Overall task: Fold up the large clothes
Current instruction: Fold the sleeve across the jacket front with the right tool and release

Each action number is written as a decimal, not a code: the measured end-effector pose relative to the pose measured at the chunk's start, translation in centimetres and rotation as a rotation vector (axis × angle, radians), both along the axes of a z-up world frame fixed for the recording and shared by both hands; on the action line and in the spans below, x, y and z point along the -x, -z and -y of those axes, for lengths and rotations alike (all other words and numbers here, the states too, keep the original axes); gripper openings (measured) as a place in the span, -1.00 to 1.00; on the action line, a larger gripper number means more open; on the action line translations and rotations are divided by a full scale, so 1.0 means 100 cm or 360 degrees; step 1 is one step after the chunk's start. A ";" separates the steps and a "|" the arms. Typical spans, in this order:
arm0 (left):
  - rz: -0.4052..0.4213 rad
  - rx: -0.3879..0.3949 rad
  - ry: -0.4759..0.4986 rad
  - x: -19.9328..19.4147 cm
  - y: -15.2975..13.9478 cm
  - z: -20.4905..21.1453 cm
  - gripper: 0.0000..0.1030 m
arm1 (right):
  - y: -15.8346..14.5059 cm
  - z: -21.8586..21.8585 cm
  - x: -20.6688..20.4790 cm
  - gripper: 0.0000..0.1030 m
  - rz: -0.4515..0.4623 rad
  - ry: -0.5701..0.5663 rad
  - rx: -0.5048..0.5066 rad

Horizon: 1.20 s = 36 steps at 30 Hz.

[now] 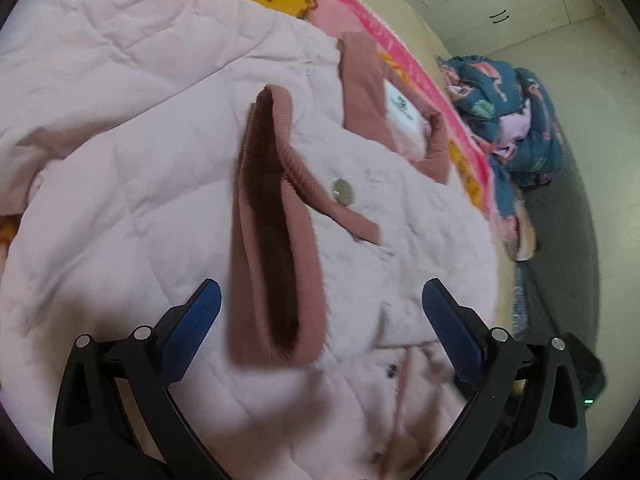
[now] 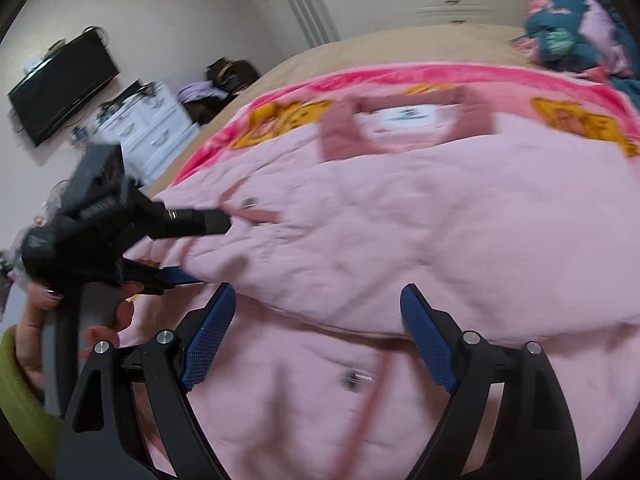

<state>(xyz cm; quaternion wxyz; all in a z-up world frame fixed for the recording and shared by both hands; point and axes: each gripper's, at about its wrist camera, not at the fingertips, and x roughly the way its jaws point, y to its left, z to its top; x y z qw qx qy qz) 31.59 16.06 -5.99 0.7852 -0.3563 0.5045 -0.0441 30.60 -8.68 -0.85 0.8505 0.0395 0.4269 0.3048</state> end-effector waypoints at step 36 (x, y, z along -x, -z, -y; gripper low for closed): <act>0.0169 -0.0760 0.0151 -0.002 0.000 -0.002 -0.57 | 0.043 0.094 -0.070 0.63 -0.0084 0.0473 0.0433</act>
